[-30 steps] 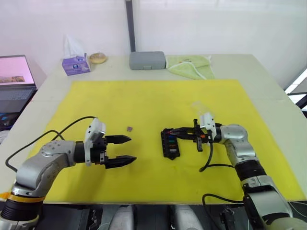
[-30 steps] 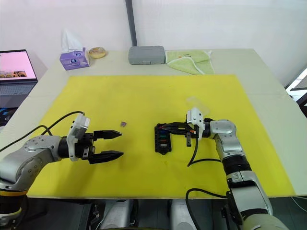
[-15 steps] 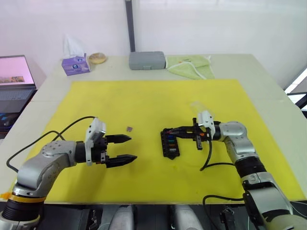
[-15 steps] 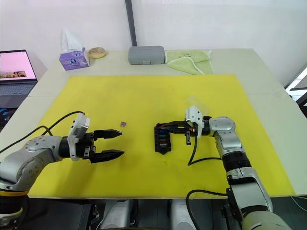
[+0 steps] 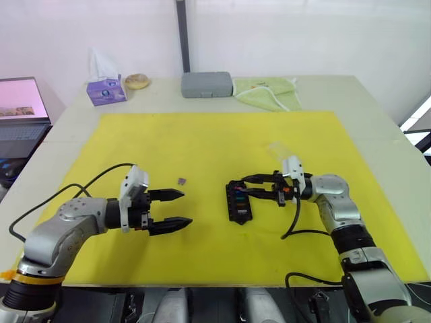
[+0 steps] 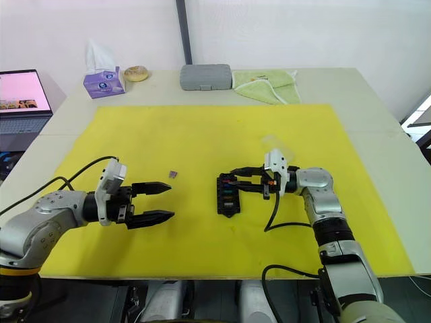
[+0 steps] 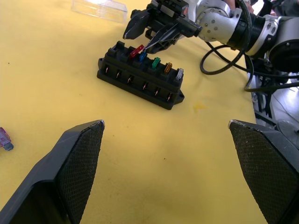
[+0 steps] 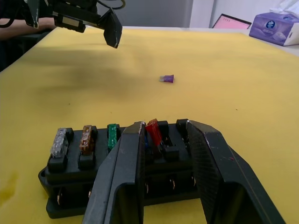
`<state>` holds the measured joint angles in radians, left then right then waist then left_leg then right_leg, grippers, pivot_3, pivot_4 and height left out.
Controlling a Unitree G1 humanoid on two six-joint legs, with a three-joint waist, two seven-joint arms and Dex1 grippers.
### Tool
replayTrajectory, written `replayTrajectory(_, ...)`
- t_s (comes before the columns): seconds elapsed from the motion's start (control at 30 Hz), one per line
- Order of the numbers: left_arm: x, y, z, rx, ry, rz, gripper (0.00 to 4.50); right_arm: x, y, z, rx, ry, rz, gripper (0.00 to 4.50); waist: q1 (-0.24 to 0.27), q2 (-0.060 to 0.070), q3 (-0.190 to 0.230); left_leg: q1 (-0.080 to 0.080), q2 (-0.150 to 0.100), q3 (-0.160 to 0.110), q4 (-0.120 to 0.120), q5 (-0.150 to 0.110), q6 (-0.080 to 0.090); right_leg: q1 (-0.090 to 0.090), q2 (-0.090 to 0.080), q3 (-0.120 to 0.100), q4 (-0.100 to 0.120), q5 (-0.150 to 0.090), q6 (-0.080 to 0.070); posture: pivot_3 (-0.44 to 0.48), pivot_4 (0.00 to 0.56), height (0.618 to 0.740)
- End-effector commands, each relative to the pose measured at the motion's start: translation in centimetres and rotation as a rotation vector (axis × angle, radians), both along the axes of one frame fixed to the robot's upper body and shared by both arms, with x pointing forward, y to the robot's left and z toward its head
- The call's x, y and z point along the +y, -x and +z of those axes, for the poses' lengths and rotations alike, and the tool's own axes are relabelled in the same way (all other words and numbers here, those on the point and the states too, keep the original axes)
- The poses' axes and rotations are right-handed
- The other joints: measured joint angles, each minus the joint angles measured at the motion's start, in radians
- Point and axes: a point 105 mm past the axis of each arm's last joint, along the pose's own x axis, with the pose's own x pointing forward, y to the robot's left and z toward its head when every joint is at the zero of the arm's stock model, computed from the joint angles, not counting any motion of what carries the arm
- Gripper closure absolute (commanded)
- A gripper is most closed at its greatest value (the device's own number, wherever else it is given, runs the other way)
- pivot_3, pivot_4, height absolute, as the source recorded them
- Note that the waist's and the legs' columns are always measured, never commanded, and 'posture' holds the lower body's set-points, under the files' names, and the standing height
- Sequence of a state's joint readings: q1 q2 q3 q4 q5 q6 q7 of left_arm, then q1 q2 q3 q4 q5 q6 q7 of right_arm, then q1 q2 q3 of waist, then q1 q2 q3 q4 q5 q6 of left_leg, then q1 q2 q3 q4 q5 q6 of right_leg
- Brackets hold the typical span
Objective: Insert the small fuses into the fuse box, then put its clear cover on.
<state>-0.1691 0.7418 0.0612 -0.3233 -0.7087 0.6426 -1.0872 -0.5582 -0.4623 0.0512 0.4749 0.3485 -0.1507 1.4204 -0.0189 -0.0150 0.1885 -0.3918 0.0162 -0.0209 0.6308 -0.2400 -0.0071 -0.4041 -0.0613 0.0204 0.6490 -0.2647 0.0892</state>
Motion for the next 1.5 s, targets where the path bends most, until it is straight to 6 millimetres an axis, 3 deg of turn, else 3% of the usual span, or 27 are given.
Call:
replayTrajectory(0.03, -0.1, 0.0, 0.5, -0.026, 0.004, -0.01, 0.0, 0.1, 0.3, 1.7, -0.035, -0.035, 0.013, 3.02, 0.0, 0.0, 0.0, 0.0, 0.0, 0.0, 0.0, 0.0, 0.0, 0.0, 0.0, 0.0, 0.0, 0.0, 0.0, 0.0, 0.15, 0.74)
replayTrajectory(0.27, 0.0, 0.1, 0.5, -0.024, -0.001, -0.009, 0.0, 0.4, 0.5, 2.7, -0.075, -0.008, 0.009, 3.02, 0.002, 0.0, 0.0, 0.0, 0.0, 0.0, 0.0, 0.0, 0.0, 0.0, 0.0, 0.0, 0.0, 0.0, 0.0, 0.0, 0.15, 0.74)
replayTrajectory(0.8, -0.1, 0.0, 0.2, -0.016, 0.001, -0.006, 0.0, 1.1, 1.2, 1.4, -0.082, 0.073, -0.036, 3.02, 0.002, 0.0, 0.0, -0.001, 0.0, 0.0, 0.0, 0.0, 0.0, -0.001, 0.0, 0.0, 0.0, 0.0, 0.0, 0.0, 0.15, 0.74)
replayTrajectory(0.9, 0.0, 0.0, 0.2, -0.015, 0.0, -0.002, 0.0, 1.1, 1.2, 1.4, -0.073, 0.067, -0.036, 3.85, 0.002, 0.0, 0.0, -0.001, 0.0, 0.0, 0.0, 0.0, 0.0, -0.001, 0.0, 0.0, 0.0, 0.0, 0.0, 0.0, 0.15, 0.74)
replayTrajectory(1.2, 0.1, 0.0, 0.1, -0.015, 0.0, 0.002, 0.0, 1.0, 1.1, 1.4, -0.068, 0.067, -0.039, 3.85, 0.002, 0.0, 0.0, -0.001, 0.0, 0.0, 0.0, 0.0, 0.0, -0.001, 0.0, 0.0, 0.0, 0.0, 0.0, 0.0, 0.15, 0.74)
replayTrajectory(1.3, 0.1, 0.0, 0.1, -0.015, -0.002, 0.002, 0.0, 1.0, 1.1, 1.5, -0.067, 0.061, -0.042, 4.49, 0.002, 0.0, 0.0, -0.001, 0.0, 0.0, 0.0, 0.0, 0.0, -0.001, 0.0, 0.0, 0.0, 0.0, 0.0, 0.0, 0.15, 0.74)
replayTrajectory(1.5, 0.1, 0.0, 0.1, -0.015, -0.006, 0.0, 0.0, 1.0, 1.3, 1.7, -0.061, 0.051, -0.035, 4.49, 0.002, 0.0, 0.0, -0.001, 0.0, 0.0, 0.0, 0.0, 0.0, -0.001, 0.0, 0.0, 0.0, 0.0, 0.0, 0.0, 0.15, 0.74)
